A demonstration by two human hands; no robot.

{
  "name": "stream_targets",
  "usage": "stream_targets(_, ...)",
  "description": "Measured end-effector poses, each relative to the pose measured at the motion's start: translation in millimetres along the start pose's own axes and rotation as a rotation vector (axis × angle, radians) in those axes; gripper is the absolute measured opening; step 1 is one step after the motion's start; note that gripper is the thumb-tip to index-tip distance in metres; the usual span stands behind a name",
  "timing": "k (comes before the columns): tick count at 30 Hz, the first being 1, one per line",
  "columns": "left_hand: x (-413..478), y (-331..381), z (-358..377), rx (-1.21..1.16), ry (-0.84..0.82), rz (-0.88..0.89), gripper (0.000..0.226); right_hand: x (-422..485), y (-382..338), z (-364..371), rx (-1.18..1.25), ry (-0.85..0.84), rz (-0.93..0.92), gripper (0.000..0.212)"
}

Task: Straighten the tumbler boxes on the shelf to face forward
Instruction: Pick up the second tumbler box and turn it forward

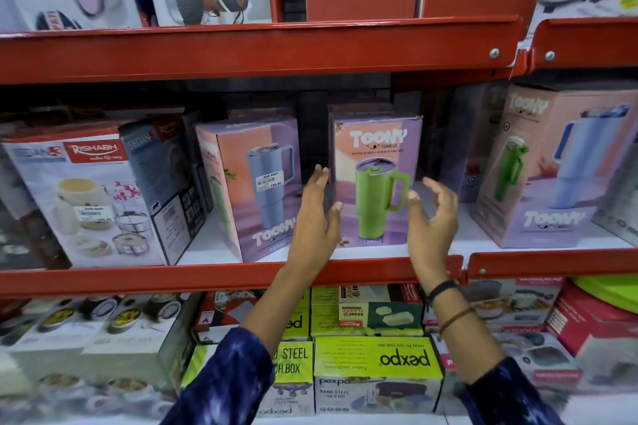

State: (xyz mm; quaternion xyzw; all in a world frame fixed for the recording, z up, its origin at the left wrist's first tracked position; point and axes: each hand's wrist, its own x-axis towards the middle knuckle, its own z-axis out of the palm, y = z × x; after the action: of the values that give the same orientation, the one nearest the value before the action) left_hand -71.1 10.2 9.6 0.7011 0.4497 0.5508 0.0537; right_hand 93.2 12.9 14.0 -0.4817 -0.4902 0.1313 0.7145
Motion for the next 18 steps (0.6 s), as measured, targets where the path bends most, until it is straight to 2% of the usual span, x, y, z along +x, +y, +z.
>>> stream_targets(2,-9,-3,-11,0.053,0.121,0.113,0.048,-23,-14,10,0.013,-0.020,-0.131,0.025)
stream_targets(5,-19,-12,-31,0.109,0.288,0.239,0.042,-54,-31,34,0.054,-0.140,-0.174,0.031)
stream_targets(7,-25,-20,-49,0.135,0.361,0.260,0.039,-70,-41,53,0.102,-0.182,-0.196,0.033)
stream_targets(12,-32,-49,-94,0.092,0.439,0.122,0.040,-104,-60,103,0.180,-0.285,-0.148,0.043)
stream_targets(18,-17,-79,-131,-0.152,0.331,-0.111,0.042,-128,-64,155,0.076,-0.389,-0.098,0.066)
